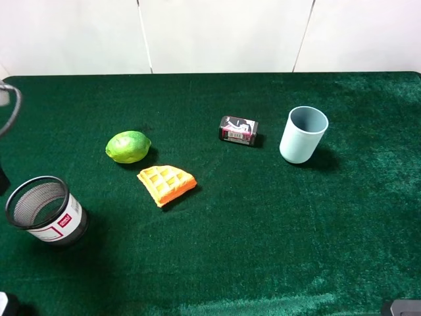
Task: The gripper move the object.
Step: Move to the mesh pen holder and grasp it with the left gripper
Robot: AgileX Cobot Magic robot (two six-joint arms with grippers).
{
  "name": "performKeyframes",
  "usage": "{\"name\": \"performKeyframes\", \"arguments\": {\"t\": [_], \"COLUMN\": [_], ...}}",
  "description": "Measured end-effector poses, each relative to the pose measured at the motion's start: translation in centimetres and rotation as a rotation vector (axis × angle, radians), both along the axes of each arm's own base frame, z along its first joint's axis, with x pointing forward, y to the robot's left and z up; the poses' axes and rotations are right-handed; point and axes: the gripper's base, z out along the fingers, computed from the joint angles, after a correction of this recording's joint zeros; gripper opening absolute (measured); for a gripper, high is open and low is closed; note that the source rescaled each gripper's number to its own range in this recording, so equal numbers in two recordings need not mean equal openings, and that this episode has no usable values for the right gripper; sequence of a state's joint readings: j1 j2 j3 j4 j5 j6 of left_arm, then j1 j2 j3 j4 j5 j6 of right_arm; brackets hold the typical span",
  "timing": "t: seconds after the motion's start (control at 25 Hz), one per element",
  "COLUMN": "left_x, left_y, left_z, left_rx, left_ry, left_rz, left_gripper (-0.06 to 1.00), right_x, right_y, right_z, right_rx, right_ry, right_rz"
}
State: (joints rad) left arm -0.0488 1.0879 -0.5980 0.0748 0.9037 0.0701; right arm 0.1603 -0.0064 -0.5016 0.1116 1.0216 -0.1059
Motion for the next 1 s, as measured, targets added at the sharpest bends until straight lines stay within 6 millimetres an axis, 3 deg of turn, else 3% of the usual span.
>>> {"name": "performKeyframes", "arguments": {"t": [0.52,1.0], "left_x": [-0.7,0.0], "left_y": [0.0,-0.2], "left_z": [-4.1,-5.5], "left_rx": [-0.004,-0.044], "left_ry": [-0.017,-0.104], "left_rz": [-0.003,0.112], "left_gripper": [0.74,0.74], "right_x": [0.0,0.0], "right_y": [0.0,0.0], "right_z": [0.0,0.0], "right_rx": [0.0,0.0], "right_ry": [0.0,0.0], "right_rz": [0.0,0.0]}}
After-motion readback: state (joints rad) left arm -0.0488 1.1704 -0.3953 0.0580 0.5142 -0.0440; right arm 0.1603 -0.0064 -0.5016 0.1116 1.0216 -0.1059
